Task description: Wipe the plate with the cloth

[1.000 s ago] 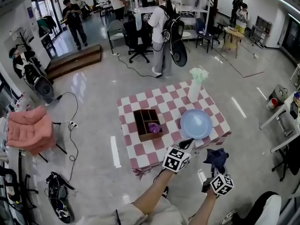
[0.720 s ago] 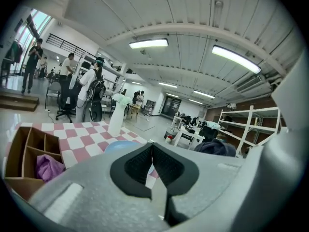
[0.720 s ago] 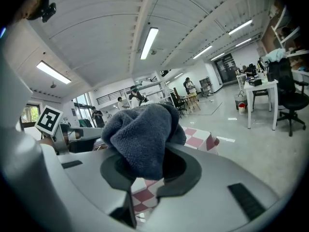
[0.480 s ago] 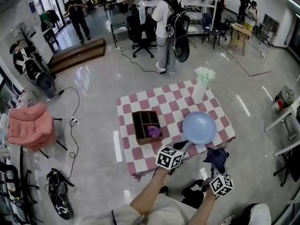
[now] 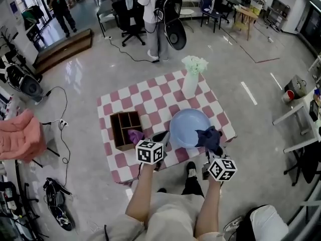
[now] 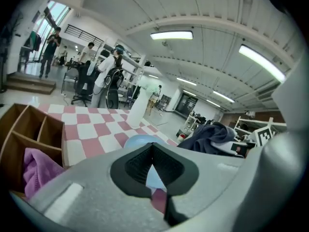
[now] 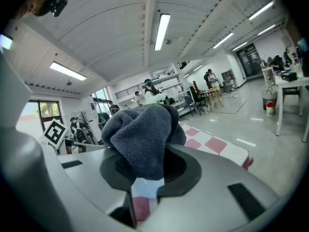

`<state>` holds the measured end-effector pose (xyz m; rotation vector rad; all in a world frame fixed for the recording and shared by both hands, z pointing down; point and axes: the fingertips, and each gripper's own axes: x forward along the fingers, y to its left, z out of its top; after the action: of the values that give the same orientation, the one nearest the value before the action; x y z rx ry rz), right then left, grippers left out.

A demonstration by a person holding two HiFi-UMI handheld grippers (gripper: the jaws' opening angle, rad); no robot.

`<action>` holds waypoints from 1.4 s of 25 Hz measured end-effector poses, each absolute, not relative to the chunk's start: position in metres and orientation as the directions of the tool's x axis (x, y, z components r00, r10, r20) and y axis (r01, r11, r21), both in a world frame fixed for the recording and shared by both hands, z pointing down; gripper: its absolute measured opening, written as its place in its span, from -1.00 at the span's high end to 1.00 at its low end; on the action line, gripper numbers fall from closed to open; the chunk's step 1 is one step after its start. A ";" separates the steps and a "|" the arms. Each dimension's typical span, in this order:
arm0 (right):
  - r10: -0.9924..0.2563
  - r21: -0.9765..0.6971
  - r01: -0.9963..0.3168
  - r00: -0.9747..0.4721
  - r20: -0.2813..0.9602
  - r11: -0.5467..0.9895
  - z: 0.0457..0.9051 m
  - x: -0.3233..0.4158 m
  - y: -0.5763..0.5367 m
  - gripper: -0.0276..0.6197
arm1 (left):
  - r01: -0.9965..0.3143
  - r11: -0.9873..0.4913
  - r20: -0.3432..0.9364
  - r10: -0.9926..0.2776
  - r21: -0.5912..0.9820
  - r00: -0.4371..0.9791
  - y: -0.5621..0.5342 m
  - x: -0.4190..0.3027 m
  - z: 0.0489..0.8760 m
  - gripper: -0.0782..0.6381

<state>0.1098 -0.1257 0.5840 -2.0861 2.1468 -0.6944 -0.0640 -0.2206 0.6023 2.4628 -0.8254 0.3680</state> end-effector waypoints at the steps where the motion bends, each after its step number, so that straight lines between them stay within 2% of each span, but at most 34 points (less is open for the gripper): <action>1: -0.960 -0.364 -0.932 -0.101 0.262 -0.001 0.581 0.115 -0.138 0.64 | -0.641 -0.656 0.423 -0.489 0.398 0.763 -0.227 -0.063 0.608 0.76; 6: -0.932 -0.383 -0.916 -0.238 0.272 0.122 0.579 0.128 -0.197 0.64 | -0.701 -0.496 0.492 -0.499 0.513 0.713 -0.254 -0.056 0.644 0.76; 12: -0.820 -0.337 -0.882 -0.444 0.361 0.329 0.613 0.116 -0.244 0.64 | -0.767 -0.266 0.547 -0.569 0.584 0.614 -0.281 -0.064 0.684 0.75; 13: -0.801 -0.349 -0.868 -0.473 0.368 0.353 0.619 0.114 -0.248 0.64 | -0.766 -0.226 0.548 -0.580 0.602 0.602 -0.282 -0.066 0.690 0.71; 15: -0.769 -0.380 -0.841 -0.520 0.371 0.385 0.626 0.114 -0.259 0.64 | -0.745 -0.162 0.549 -0.578 0.647 0.603 -0.284 -0.062 0.698 0.42; 17: -0.747 -0.407 -0.817 -0.555 0.367 0.407 0.629 0.117 -0.269 0.64 | -0.738 -0.128 0.574 -0.546 0.662 0.610 -0.284 -0.054 0.708 0.32; 19: -0.721 -0.427 -0.793 -0.590 0.363 0.434 0.632 0.119 -0.276 0.64 | -0.756 -0.102 0.615 -0.516 0.647 0.596 -0.283 -0.047 0.721 0.31; 29: -0.628 -0.449 -0.732 -0.676 0.386 0.513 0.658 0.136 -0.287 0.64 | -0.822 -0.084 0.726 -0.424 0.563 0.541 -0.274 -0.023 0.765 0.33; 31: -0.619 -0.464 -0.716 -0.692 0.372 0.522 0.659 0.138 -0.289 0.64 | -0.825 -0.057 0.732 -0.430 0.562 0.529 -0.273 -0.026 0.769 0.45; 32: -0.614 -0.469 -0.708 -0.699 0.367 0.528 0.659 0.138 -0.290 0.64 | -0.819 -0.047 0.729 -0.429 0.572 0.533 -0.271 -0.027 0.771 0.62; 35: -0.591 -0.461 -0.687 -0.723 0.356 0.562 0.658 0.130 -0.296 0.64 | -0.787 -0.063 0.694 -0.431 0.614 0.576 -0.265 -0.020 0.770 0.70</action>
<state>0.1303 -0.2964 0.6580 -1.2030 2.9166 -0.9782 -0.0195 -0.2654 0.7704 1.6918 -1.0226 0.3979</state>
